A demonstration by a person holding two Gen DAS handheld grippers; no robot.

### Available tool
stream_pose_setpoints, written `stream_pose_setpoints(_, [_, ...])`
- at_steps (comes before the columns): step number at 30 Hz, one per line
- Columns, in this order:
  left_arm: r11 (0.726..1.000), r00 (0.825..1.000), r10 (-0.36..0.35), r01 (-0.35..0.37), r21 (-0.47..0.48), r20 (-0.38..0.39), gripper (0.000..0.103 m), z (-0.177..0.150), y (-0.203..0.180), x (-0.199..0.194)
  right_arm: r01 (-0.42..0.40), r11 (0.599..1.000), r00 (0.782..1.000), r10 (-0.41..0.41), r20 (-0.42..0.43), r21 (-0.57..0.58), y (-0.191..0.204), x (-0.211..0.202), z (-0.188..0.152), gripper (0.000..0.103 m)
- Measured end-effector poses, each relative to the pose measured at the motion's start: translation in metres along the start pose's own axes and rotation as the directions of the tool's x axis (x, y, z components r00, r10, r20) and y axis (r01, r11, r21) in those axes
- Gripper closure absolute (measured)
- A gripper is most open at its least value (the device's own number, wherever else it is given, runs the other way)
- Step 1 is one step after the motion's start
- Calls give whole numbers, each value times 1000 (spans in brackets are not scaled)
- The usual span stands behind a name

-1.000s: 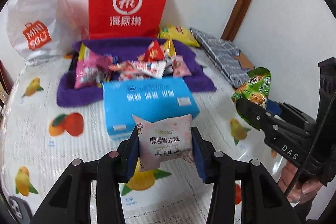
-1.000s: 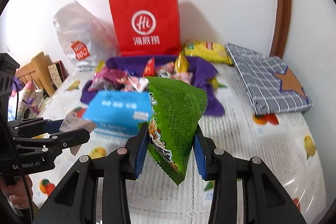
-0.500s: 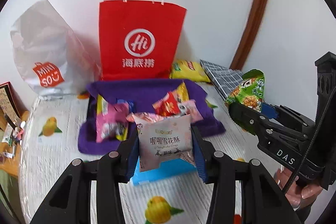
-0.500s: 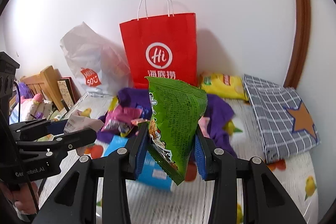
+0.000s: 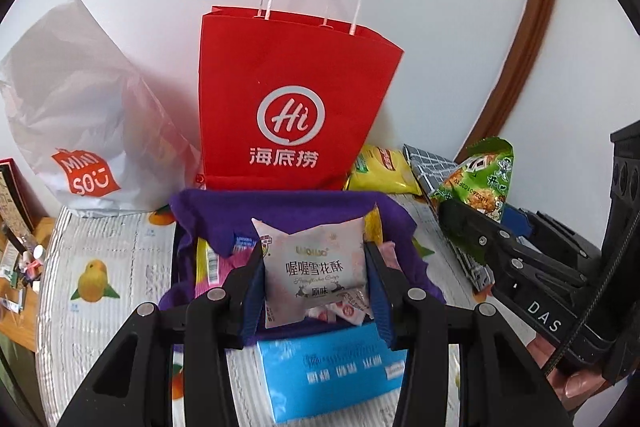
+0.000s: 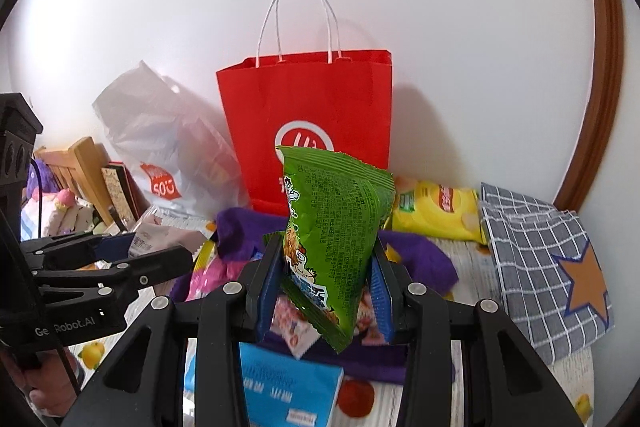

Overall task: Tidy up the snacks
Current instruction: 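Carry the white packet with the left tool while the right tool carries the green bag over the towel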

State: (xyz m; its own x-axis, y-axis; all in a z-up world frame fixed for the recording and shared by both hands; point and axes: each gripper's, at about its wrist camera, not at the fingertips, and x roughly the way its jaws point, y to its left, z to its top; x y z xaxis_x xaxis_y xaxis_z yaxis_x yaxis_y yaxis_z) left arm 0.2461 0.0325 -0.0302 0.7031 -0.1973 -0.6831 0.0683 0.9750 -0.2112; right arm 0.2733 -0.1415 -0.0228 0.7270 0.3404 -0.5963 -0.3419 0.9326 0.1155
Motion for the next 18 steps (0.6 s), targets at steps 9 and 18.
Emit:
stream_pose_setpoints(9, [1000, 1000, 17, -18, 20, 21, 59, 33, 6, 21, -10, 1000, 1000, 10, -6, 18, -10, 31, 11, 63])
stream_pose_setpoints(18, [999, 998, 39, -40, -10, -41, 59, 34, 28, 54, 16, 1000, 998, -15, -66, 13, -26, 65, 5, 63])
